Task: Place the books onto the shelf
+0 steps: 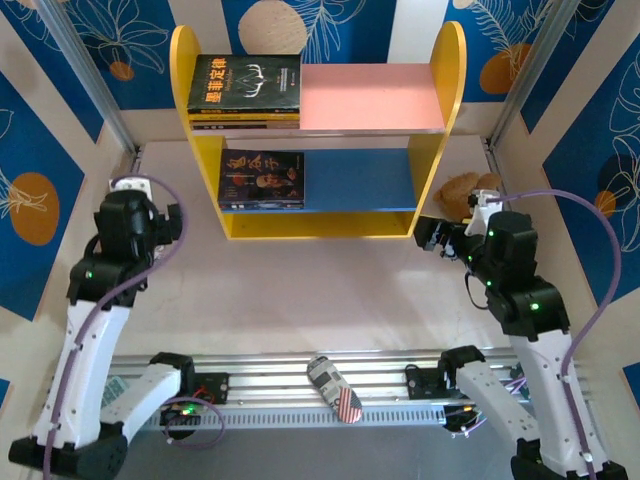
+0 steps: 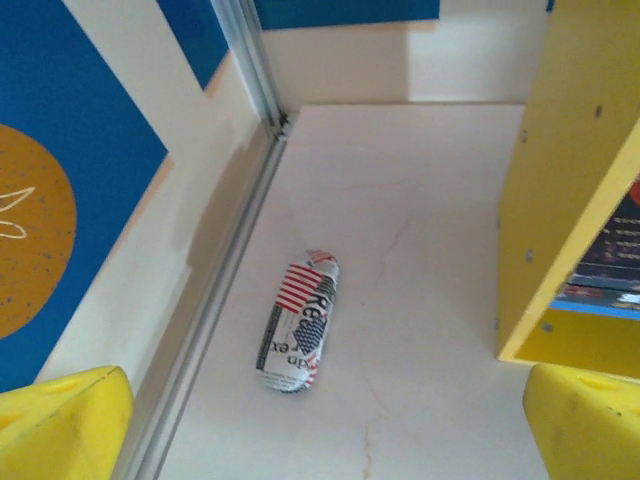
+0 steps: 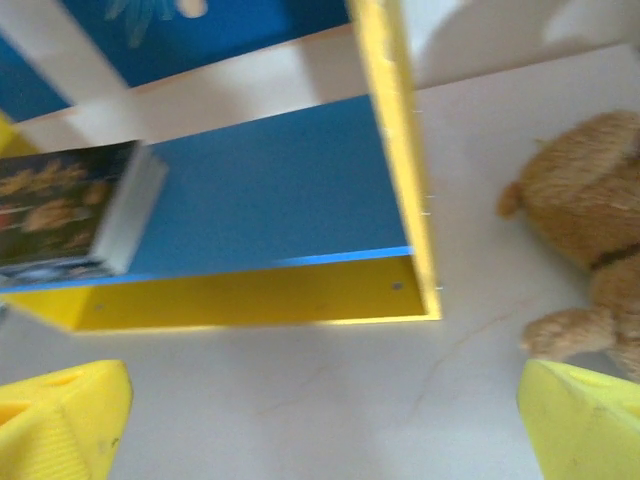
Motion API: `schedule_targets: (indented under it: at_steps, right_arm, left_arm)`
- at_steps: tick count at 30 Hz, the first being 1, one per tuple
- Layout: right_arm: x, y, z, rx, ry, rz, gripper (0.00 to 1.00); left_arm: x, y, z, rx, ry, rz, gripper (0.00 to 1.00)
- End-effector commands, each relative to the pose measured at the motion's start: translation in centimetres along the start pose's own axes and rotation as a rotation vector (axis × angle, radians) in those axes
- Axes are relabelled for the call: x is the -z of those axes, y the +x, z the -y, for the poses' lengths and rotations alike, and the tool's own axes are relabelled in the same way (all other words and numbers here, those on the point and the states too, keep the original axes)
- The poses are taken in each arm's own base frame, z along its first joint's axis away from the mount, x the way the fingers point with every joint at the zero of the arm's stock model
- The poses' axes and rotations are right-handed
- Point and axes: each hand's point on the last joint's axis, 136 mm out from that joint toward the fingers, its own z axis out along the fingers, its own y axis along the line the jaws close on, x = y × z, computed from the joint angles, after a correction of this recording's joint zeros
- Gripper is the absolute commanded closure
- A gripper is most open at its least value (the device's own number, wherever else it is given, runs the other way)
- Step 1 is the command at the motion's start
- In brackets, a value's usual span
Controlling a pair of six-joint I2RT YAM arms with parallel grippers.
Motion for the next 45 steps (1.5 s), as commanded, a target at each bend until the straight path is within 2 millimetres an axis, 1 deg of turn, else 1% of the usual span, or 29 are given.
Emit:
schedule_targets:
  at_steps: [1,2,4,6,7,9,10,13,15,18,22,26,33,35,39,45]
  right_arm:
    - [-1.9,-0.1,2.9,-0.008,0.127,0.089,0.01]
    - [-2.4,0.2,2.6,0.011,0.100,0.092,0.01]
    - [-3.2,0.7,3.2,0.009,0.114,0.092,0.01]
    - [-3.6,1.4,4.9,-0.004,0.195,0.089,0.01]
    - [-3.8,1.8,5.4,0.000,0.217,0.087,0.01]
    - [-4.1,2.5,6.1,0.025,0.235,0.086,0.01]
    - [-4.2,2.8,6.3,0.025,0.240,0.087,0.01]
    - [-4.3,3.1,6.8,0.000,0.251,0.094,0.01]
    - [-4.5,3.3,7.6,-0.009,0.282,0.096,0.01]
    - [-5.4,4.2,8.1,-0.012,0.280,0.091,0.01]
    - [-7.0,5.0,7.4,0.013,0.198,0.110,0.01]
    - [-8.2,5.5,7.9,0.032,0.194,0.156,0.01]
    - [-10.4,6.2,9.5,0.047,0.218,0.174,0.01]
    - [-11.1,6.4,10.1,0.038,0.221,0.198,0.01]
    - [-12.3,6.5,10.9,0.002,0.190,0.233,0.01]
    - [-15.0,7.2,10.9,0.025,0.147,0.184,0.01]
  left_arm:
    - [-1.4,-0.5,-0.8,0.015,-0.065,0.078,0.00]
    - [-2.0,0.5,-0.4,0.010,-0.056,0.060,0.00]
    - [-3.4,2.3,0.5,-0.001,-0.034,0.029,0.00]
    - [-4.6,3.8,0.9,-0.005,-0.031,0.030,0.00]
    - [-5.1,4.5,1.2,-0.010,-0.017,0.035,0.00]
    - [-5.8,5.6,1.9,-0.004,0.013,0.060,0.00]
    - [-5.9,5.8,2.1,0.004,0.026,0.079,0.00]
    - [-6.8,7.4,2.5,0.006,0.035,0.107,0.00]
    - [-7.8,8.6,2.7,0.007,0.039,0.117,0.00]
    - [-9.6,10.1,4.0,0.013,0.110,0.128,0.00]
    - [-12.1,11.1,5.8,0.059,0.192,0.148,0.00]
    - [-14.1,11.5,7.3,0.070,0.237,0.173,0.00]
    - [-15.8,11.4,9.2,0.080,0.320,0.250,0.00]
    - [-16.4,11.7,9.9,0.059,0.341,0.244,0.00]
    - [-17.3,12.6,10.3,0.052,0.345,0.250,0.00]
    - [-18.1,13.8,11.4,0.035,0.387,0.263,0.00]
